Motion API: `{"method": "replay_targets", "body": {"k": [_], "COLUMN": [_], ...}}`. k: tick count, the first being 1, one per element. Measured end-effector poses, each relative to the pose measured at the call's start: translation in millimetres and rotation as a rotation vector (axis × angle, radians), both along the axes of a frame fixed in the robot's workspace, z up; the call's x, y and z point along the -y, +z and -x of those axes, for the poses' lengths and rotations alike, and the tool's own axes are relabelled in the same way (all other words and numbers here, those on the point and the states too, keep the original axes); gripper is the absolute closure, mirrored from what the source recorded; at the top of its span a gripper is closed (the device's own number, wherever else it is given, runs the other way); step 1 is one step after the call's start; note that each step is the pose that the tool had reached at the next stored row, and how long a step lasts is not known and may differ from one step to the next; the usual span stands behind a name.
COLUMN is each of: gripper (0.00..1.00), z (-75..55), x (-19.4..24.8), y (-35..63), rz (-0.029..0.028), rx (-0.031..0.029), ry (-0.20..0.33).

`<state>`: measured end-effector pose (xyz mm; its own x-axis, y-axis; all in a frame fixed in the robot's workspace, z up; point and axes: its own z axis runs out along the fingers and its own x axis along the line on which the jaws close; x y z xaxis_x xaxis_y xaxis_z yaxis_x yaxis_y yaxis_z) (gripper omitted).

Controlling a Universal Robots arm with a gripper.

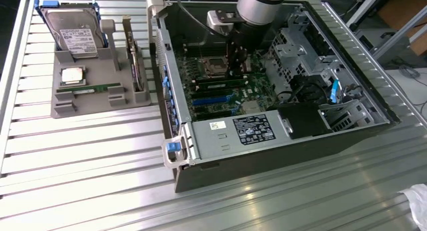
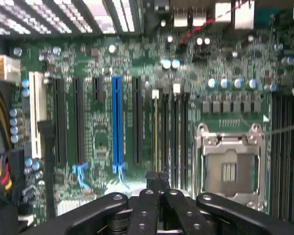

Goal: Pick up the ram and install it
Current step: 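Press down the ram until it locks into place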

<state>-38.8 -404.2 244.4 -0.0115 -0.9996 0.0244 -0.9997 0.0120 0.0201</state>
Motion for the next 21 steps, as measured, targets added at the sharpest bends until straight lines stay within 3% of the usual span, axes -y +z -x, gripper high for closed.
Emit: {"method": "replay_targets", "body": {"k": [9, 10, 21], "gripper": [0.89, 0.89, 0.89], "z": [-36.0, -39.4, -55.5], "x": [-0.1, -0.1, -0.8], "y": [0.0, 1.3, 26.5], "rz": [0.0098, 0.0130, 0.0144], "rx": [-0.0062, -0.0065, -0.0062], "ry": [-0.001, -0.001, -0.001]}}
